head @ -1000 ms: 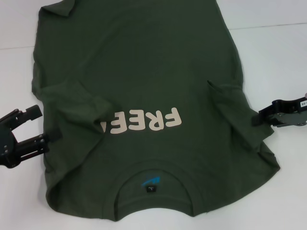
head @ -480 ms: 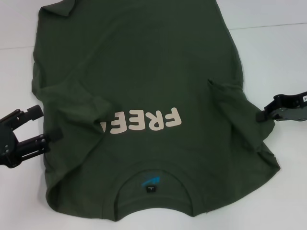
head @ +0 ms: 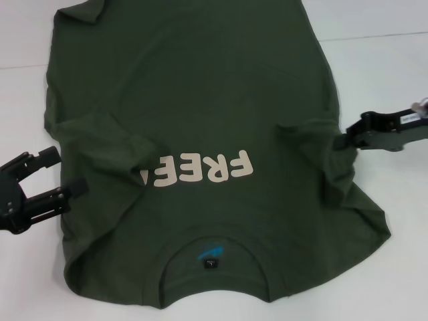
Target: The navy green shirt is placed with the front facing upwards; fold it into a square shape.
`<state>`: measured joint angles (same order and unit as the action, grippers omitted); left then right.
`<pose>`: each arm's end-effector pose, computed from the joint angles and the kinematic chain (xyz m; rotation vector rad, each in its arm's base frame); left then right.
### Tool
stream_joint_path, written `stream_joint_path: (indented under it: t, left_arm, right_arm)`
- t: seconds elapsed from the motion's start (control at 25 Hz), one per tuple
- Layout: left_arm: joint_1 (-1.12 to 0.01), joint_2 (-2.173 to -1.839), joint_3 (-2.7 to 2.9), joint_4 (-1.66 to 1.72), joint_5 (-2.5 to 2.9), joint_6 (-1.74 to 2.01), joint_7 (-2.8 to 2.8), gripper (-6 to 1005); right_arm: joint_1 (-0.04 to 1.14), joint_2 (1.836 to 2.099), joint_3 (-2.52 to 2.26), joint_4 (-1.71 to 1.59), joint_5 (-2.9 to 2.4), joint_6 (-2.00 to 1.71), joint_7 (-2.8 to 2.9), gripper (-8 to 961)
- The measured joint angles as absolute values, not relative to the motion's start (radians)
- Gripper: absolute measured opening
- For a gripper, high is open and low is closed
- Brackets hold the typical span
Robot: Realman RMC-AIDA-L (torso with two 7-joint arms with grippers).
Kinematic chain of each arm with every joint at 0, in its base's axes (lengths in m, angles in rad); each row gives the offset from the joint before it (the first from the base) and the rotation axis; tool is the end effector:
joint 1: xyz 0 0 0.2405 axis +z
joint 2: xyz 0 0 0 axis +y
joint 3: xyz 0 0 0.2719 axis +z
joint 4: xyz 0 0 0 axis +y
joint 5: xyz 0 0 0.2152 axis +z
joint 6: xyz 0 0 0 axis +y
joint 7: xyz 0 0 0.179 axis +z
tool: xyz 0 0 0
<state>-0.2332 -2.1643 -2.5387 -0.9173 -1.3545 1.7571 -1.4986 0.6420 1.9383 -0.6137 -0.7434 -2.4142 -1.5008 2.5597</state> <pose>-0.2856 0.2841 0.0120 -2.4493 -0.7738 -1.0103 0.3121 0.3947 0.0290 -2.0901 1.9281 0.3031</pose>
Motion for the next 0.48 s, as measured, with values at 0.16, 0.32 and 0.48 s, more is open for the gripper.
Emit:
stream_joint_path:
  t: [0.16, 0.32, 0.48]
  left_arm:
    - [-0.233, -2.164, -2.540, -0.917, -1.354, 1.757, -1.499, 934]
    - [-0.233, -2.164, -2.543, -0.917, -1.354, 1.758, -1.499, 934]
    - [-0.229, -2.164, -2.543, -0.920, -1.354, 1.758, -1.499, 934]
  right_arm:
    - [0.671, 1.960, -0.618, -0.694, -2.396, -1.449, 2.538, 37]
    - [0.708, 1.980, -0.627, -0.632, -2.394, -1.395, 2.508, 43]
    - [0.731, 1.987, -0.646, -0.596, -2.396, -1.361, 2.495, 49]
